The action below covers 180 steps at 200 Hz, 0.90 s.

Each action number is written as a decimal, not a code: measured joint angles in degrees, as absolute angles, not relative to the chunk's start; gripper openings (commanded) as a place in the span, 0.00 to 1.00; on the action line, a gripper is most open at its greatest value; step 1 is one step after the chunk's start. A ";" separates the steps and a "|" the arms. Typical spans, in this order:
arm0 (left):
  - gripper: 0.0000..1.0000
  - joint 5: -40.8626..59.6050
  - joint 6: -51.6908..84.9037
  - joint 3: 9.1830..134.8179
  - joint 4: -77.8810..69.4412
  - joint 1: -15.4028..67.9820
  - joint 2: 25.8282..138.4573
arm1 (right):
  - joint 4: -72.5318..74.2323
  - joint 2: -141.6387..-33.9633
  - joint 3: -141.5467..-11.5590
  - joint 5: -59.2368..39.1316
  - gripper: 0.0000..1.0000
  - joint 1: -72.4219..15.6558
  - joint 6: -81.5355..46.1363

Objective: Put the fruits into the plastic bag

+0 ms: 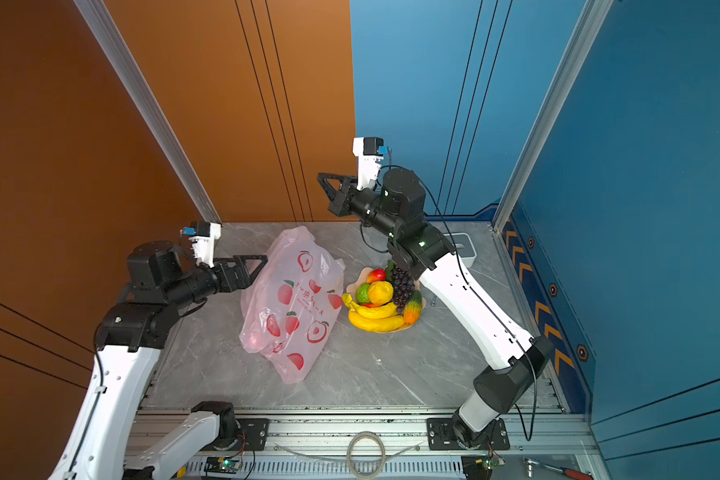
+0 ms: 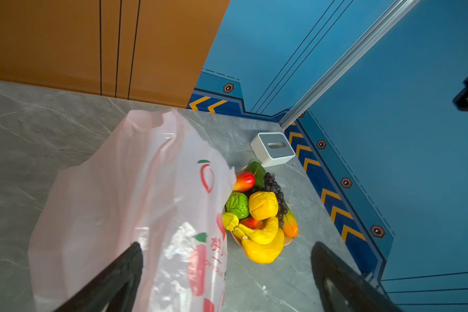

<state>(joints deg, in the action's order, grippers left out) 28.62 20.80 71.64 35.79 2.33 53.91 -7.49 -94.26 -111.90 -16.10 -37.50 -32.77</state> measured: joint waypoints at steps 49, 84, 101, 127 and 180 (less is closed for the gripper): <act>0.98 20.21 22.70 71.66 37.74 2.33 67.61 | -20.93 -104.66 -113.54 -16.64 1.00 -37.43 -31.77; 0.98 10.41 20.67 84.18 43.35 2.31 92.09 | -28.67 -105.14 -107.11 -16.21 1.00 -38.81 -31.51; 0.98 6.50 19.35 96.25 48.49 2.26 103.18 | -32.18 -105.14 -107.02 -16.10 1.00 -38.50 -31.51; 0.98 1.80 17.28 118.58 56.40 1.98 118.02 | -35.35 -105.36 -107.02 -15.97 1.00 -37.91 -31.51; 0.98 -1.30 16.05 135.48 67.70 0.12 135.26 | -36.03 -106.15 -104.01 -16.14 1.00 -38.52 -31.48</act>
<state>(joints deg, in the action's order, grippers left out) -1.30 16.05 135.48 67.70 0.12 135.26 -36.03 -106.15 -104.01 -16.14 -38.52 -31.48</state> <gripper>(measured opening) 0.979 0.994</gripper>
